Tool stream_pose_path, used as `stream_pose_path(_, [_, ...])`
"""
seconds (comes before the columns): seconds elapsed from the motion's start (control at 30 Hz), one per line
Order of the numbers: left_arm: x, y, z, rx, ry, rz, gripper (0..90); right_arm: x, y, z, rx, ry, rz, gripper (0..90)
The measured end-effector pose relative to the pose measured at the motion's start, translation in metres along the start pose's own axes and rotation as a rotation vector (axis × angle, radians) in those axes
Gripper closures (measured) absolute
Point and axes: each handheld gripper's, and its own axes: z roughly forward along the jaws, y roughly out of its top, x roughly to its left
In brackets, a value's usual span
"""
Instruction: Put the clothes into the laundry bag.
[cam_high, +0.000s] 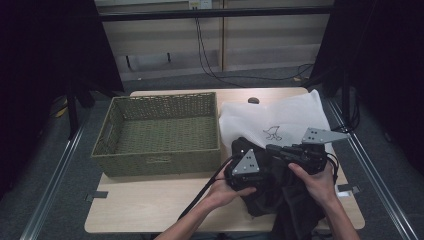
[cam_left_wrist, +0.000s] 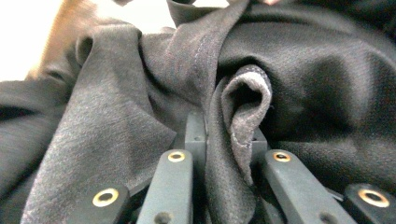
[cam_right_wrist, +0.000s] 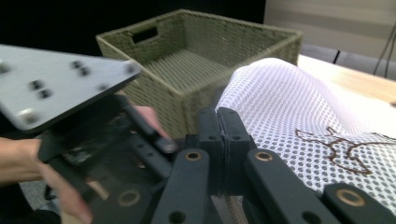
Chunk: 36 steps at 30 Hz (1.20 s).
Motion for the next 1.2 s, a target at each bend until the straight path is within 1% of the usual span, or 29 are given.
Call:
stream_pose_path(0.07, [0.003, 0.004, -0.001, -0.01, -0.001, 0.007, 79.0, 0.003, 0.004, 0.0, -0.005, 0.002, -0.007, 89.5])
stream_pose_path(0.1, [0.01, 0.011, -0.007, -0.023, -0.021, -0.007, 79.0, 0.008, 0.01, -0.002, -0.015, 0.003, -0.015, 89.5])
stream_pose_path(0.13, [0.011, 0.013, -0.009, -0.031, -0.013, -0.009, 79.0, 0.01, 0.012, -0.004, -0.021, 0.0, -0.017, 89.5])
stream_pose_path(0.17, [0.013, 0.016, -0.012, -0.042, -0.027, -0.03, 79.0, 0.013, 0.014, -0.005, -0.028, 0.002, -0.024, 89.5])
stream_pose_path(0.2, [0.014, 0.018, -0.015, -0.052, -0.049, -0.029, 79.1, 0.015, 0.014, -0.006, -0.037, 0.011, -0.027, 89.5])
stream_pose_path(0.27, [0.013, 0.02, -0.017, -0.061, -0.057, -0.034, 79.1, 0.017, 0.014, -0.007, -0.042, 0.018, -0.027, 89.5])
stream_pose_path(0.3, [0.01, 0.025, -0.018, -0.069, -0.077, -0.046, 79.0, 0.017, 0.014, -0.006, -0.038, 0.015, -0.028, 89.5])
stream_pose_path(0.33, [0.008, 0.028, -0.017, -0.051, -0.069, -0.013, 79.1, 0.016, 0.014, -0.006, -0.04, 0.018, -0.019, 89.5])
stream_pose_path(0.37, [0.008, 0.028, -0.017, -0.051, -0.069, -0.013, 79.1, 0.016, 0.014, -0.006, -0.04, 0.018, -0.019, 89.5])
stream_pose_path(0.4, [0.009, 0.027, -0.012, -0.023, -0.054, -0.014, 79.1, 0.014, 0.013, -0.006, -0.043, 0.021, -0.006, 89.5])
stream_pose_path(0.43, [0.009, 0.027, -0.012, -0.023, -0.054, -0.014, 79.1, 0.014, 0.013, -0.007, -0.039, 0.024, 0.002, 89.5])
stream_pose_path(0.47, [0.015, 0.023, -0.007, -0.009, -0.047, -0.035, 79.1, 0.014, 0.013, -0.007, -0.039, 0.024, 0.002, 89.5])
stream_pose_path(0.5, [0.02, 0.017, -0.002, 0.011, -0.017, -0.051, 79.1, 0.016, 0.012, -0.008, -0.039, 0.021, -0.001, 89.5])
stream_pose_path(0.53, [0.023, 0.013, 0.001, 0.009, -0.013, -0.071, 79.1, 0.019, 0.011, -0.009, -0.038, 0.02, -0.004, 89.5])
stream_pose_path(0.57, [0.026, 0.005, 0.008, 0.005, 0.015, -0.104, 79.0, 0.024, 0.009, -0.009, -0.033, 0.033, -0.003, 89.5])
stream_pose_path(0.63, [0.028, -0.002, 0.013, 0.011, 0.028, -0.139, 79.0, 0.027, 0.005, -0.007, -0.009, 0.039, -0.008, 89.5])
stream_pose_path(0.67, [0.028, -0.004, 0.014, 0.017, 0.027, -0.135, 78.9, 0.026, 0.001, -0.006, 0.003, 0.038, -0.005, 89.5])
stream_pose_path(0.7, [0.028, -0.007, 0.015, 0.01, 0.027, -0.144, 78.8, 0.024, -0.003, -0.006, 0.009, 0.038, 0.007, 89.5])
stream_pose_path(0.77, [0.031, -0.012, 0.016, 0.015, 0.033, -0.157, 78.6, 0.018, -0.013, -0.007, 0.011, 0.033, 0.035, 89.5])
stream_pose_path(0.83, [0.031, -0.014, 0.018, 0.021, 0.04, -0.167, 77.9, 0.014, -0.026, -0.005, 0.03, 0.028, 0.054, 89.5])
stream_pose_path(0.87, [0.031, -0.014, 0.018, 0.021, 0.04, -0.167, 77.5, 0.014, -0.026, -0.005, 0.03, 0.028, 0.054, 89.5])
stream_pose_path(0.9, [0.029, -0.016, 0.02, 0.037, 0.036, -0.148, 76.6, 0.007, -0.043, -0.001, 0.055, 0.028, 0.087, 89.5])
stream_pose_path(0.93, [0.029, -0.016, 0.02, 0.037, 0.036, -0.148, 75.5, 0.007, -0.043, -0.001, 0.055, 0.028, 0.087, 89.5])
stream_pose_path(0.97, [0.027, -0.016, 0.02, 0.038, 0.038, -0.146, 75.5, 0.005, -0.048, 0.0, 0.056, 0.024, 0.096, 89.5])
stream_pose_path(1.0, [0.027, -0.018, 0.017, 0.038, 0.026, -0.141, 73.1, -0.003, -0.06, -0.001, 0.025, 0.034, 0.129, 89.5])
stream_pose_path(1.07, [0.026, -0.02, 0.011, 0.031, 0.015, -0.131, 69.6, -0.008, -0.064, -0.002, 0.03, 0.022, 0.136, 89.5])
stream_pose_path(1.13, [0.026, -0.022, 0.0, -0.008, -0.019, -0.141, 66.0, -0.012, -0.066, -0.005, 0.029, 0.007, 0.141, 89.5])
stream_pose_path(1.17, [0.026, -0.022, 0.0, -0.008, -0.019, -0.141, 64.7, -0.012, -0.066, -0.005, 0.029, 0.007, 0.141, 89.5])
stream_pose_path(1.2, [0.023, -0.022, -0.013, -0.01, -0.003, -0.137, 64.0, -0.016, -0.068, -0.006, 0.043, -0.016, 0.139, 89.5])
